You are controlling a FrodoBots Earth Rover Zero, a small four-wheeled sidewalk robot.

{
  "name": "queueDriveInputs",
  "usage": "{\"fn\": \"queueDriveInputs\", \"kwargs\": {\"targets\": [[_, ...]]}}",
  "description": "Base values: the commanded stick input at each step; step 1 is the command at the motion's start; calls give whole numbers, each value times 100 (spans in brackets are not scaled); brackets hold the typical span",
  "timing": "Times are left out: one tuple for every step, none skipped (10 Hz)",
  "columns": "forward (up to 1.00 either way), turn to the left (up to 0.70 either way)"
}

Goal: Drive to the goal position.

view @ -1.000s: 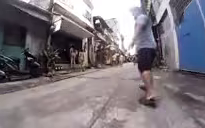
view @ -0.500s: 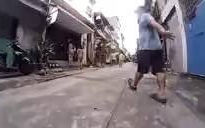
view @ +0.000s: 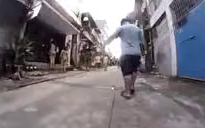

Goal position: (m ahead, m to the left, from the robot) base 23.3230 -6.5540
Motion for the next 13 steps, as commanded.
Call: {"fn": "queueDriveInputs", "kwargs": {"targets": [[100, 0], [100, 0], [100, 0], [100, -17], [100, -27], [100, -12], [100, 0], [100, 0], [100, 0], [100, 0], [100, 0], [100, 0], [100, -23]]}}
